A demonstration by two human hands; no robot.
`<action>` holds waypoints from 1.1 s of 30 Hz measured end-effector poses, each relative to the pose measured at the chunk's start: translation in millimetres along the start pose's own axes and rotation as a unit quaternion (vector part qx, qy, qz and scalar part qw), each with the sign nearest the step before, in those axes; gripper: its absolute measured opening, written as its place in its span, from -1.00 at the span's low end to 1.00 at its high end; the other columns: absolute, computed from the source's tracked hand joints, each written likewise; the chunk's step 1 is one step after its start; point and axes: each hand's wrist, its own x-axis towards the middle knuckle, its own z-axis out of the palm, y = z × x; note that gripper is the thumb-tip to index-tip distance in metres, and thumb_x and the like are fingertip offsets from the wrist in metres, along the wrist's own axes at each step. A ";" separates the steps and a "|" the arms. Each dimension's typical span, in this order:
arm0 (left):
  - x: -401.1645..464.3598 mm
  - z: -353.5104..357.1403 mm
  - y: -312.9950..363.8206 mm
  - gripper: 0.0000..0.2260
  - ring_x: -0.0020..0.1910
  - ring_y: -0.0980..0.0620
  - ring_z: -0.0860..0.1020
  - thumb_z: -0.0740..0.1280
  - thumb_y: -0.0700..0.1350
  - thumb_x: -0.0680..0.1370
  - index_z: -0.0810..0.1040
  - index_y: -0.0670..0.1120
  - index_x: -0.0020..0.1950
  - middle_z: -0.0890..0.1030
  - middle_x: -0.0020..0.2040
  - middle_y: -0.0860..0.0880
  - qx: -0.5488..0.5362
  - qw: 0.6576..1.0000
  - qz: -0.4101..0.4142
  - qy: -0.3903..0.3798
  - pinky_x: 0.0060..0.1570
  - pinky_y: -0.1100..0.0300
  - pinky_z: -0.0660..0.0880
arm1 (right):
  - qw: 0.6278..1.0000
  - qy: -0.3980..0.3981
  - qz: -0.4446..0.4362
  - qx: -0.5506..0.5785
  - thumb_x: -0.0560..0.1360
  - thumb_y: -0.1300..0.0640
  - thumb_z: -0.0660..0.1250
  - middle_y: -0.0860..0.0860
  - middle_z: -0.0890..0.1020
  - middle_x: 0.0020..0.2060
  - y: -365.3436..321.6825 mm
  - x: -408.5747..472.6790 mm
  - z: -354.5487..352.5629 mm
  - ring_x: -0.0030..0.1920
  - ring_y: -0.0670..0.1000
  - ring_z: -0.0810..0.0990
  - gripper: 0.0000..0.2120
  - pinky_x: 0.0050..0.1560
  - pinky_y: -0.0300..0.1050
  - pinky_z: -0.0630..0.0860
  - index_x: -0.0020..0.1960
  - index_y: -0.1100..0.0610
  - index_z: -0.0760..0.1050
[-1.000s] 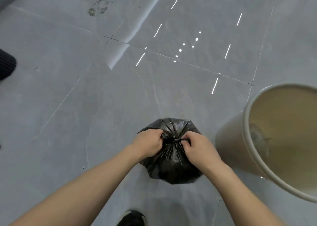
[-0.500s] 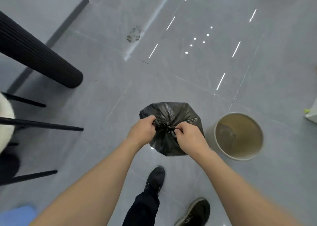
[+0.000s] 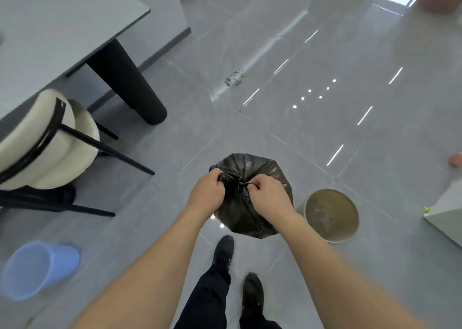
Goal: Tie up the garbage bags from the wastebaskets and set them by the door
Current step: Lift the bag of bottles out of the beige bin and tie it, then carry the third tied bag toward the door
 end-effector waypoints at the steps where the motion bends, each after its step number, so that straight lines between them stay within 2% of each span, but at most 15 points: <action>1: -8.0 -5.4 1.0 -0.79 -0.11 -0.03 0.55 0.12 -0.19 0.54 0.53 -0.03 -0.01 0.60 -0.09 0.00 -0.003 1.000 -0.007 0.007 -0.10 0.05 0.52 | 1.000 -0.002 -0.007 -0.002 0.57 0.10 0.19 -0.04 0.60 -0.11 -5.8 -5.3 -2.0 -0.11 0.00 0.53 -0.82 -0.10 -0.15 0.39 0.01 0.08 0.56; 6: -42.5 -36.7 -5.6 -0.82 -0.15 -0.06 0.55 0.10 -0.19 0.52 0.50 -0.06 -0.09 0.60 -0.17 -0.03 -0.029 0.998 -0.037 0.049 -0.09 -0.01 0.55 | 0.998 -0.020 -0.040 -0.037 0.56 0.11 0.20 -0.05 0.58 -0.17 -38.9 -28.6 -1.7 -0.17 -0.01 0.52 -0.86 -0.17 -0.15 0.36 -0.11 0.04 0.50; 12: -83.0 -79.0 -36.5 -0.79 -0.15 -0.03 0.55 0.09 -0.19 0.52 0.52 -0.05 -0.05 0.60 -0.16 -0.01 -0.075 0.988 -0.083 0.105 -0.11 0.03 0.54 | 0.988 -0.061 -0.111 -0.090 0.57 0.12 0.18 -0.05 0.56 -0.15 -90.4 -51.3 21.9 -0.14 -0.02 0.50 -0.84 -0.14 -0.17 0.35 -0.03 0.11 0.53; 18: -147.2 -126.1 -98.8 -0.79 -0.14 -0.03 0.54 0.09 -0.21 0.53 0.52 -0.07 -0.03 0.59 -0.14 -0.02 -0.106 0.965 -0.152 0.185 -0.11 0.02 0.53 | 0.963 -0.121 -0.192 -0.142 0.57 0.13 0.19 -0.07 0.56 -0.19 -149.1 -90.1 83.6 -0.20 -0.07 0.47 -0.83 -0.18 -0.19 0.32 -0.04 0.13 0.56; 23: -217.5 -171.2 -163.3 -0.77 -0.09 -0.08 0.53 0.09 -0.24 0.51 0.53 -0.09 -0.04 0.61 -0.08 -0.05 -0.136 0.936 -0.205 0.250 -0.13 0.07 0.46 | 0.934 -0.182 -0.263 -0.160 0.56 0.13 0.20 -0.02 0.61 -0.20 -200.9 -139.3 154.3 -0.21 -0.06 0.53 -0.84 -0.31 -0.24 0.34 -0.07 0.14 0.55; 29: -321.9 -212.6 -233.8 -0.80 -0.09 -0.12 0.54 0.09 -0.23 0.47 0.51 -0.09 -0.10 0.61 -0.13 -0.07 -0.177 0.884 -0.280 0.330 -0.05 -0.01 0.51 | 0.884 -0.257 -0.341 -0.192 0.55 0.12 0.20 -0.07 0.61 -0.19 -257.2 -214.4 236.1 -0.19 -0.07 0.55 -0.83 -0.17 -0.16 0.45 -0.06 0.09 0.57; 33: -396.6 -232.6 -268.7 -0.81 -0.10 -0.13 0.54 0.10 -0.21 0.47 0.49 -0.12 -0.09 0.59 -0.15 -0.07 -0.197 0.836 -0.329 0.393 -0.04 -0.06 0.51 | 0.835 -0.307 -0.408 -0.205 0.54 0.13 0.20 -0.07 0.61 -0.19 -290.3 -273.7 284.0 -0.15 -0.04 0.53 -0.82 -0.16 -0.16 0.41 -0.09 0.11 0.57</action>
